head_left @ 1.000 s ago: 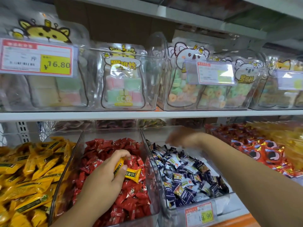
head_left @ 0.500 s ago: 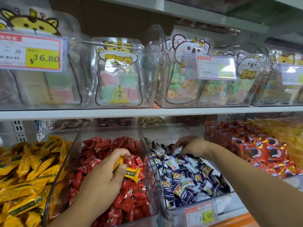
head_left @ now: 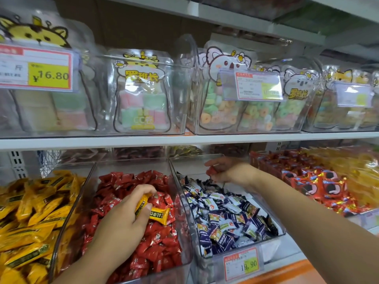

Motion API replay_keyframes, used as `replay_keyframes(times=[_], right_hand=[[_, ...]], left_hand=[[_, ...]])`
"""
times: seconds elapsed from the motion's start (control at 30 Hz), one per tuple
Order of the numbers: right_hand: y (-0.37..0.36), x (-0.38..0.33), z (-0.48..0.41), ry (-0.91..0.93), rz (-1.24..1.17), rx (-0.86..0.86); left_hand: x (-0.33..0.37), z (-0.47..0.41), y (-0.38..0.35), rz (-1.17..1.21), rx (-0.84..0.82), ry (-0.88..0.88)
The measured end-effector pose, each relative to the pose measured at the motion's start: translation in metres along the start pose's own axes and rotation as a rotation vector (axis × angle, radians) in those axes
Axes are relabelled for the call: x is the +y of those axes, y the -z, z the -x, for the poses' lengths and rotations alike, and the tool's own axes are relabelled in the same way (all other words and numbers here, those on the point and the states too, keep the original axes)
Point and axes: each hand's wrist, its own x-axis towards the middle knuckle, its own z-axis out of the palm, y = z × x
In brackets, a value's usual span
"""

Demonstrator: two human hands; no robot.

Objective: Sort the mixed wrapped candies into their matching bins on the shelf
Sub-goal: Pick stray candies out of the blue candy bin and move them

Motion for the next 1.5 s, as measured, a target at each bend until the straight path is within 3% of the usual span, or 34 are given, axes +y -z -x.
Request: replay_keyframes(times=[0.17, 0.4, 0.6, 0.67, 0.8, 0.9, 0.97, 1.03, 1.1, 1.17, 1.27, 1.4, 1.5], right_hand=[[0.008, 0.003, 0.002, -0.062, -0.030, 0.034], [-0.009, 0.006, -0.005, -0.065, 0.609, -0.044], [-0.022, 0.015, -0.015, -0.095, 0.673, -0.004], [-0.017, 0.012, -0.015, -0.098, 0.592, 0.039], [-0.018, -0.020, -0.012, 0.014, 0.161, 0.158], [-0.040, -0.048, -0.013, 0.116, -0.113, 0.062], [-0.052, -0.054, -0.015, 0.151, -0.127, -0.019], [-0.049, -0.053, -0.016, 0.133, 0.020, 0.000], [-0.031, -0.045, -0.016, 0.059, 0.421, -0.011], [-0.011, -0.029, -0.012, -0.109, 0.743, -0.150], [-0.005, -0.014, -0.001, -0.356, 0.813, -0.333], [-0.017, 0.005, -0.017, -0.322, 0.872, -0.334], [-0.019, 0.023, -0.029, -0.293, 0.812, -0.240]], left_hand=[[0.006, 0.001, 0.004, -0.024, -0.022, 0.022], [0.006, 0.001, 0.004, -0.019, -0.017, 0.032], [0.009, 0.001, 0.005, -0.011, -0.009, 0.043], [0.007, 0.001, 0.005, -0.012, -0.014, 0.041], [0.007, 0.002, 0.006, -0.018, -0.044, 0.047], [0.008, 0.002, 0.006, -0.019, -0.044, 0.044], [0.010, 0.002, 0.007, -0.019, -0.045, 0.050], [0.010, 0.003, 0.007, -0.028, -0.050, 0.056], [0.010, 0.004, 0.008, -0.015, -0.048, 0.060], [0.008, 0.004, 0.007, -0.018, -0.051, 0.049], [0.012, 0.006, 0.008, -0.025, -0.062, 0.034], [0.013, 0.003, 0.010, -0.021, -0.057, 0.037], [0.013, 0.012, 0.006, 0.004, 0.002, 0.013]])
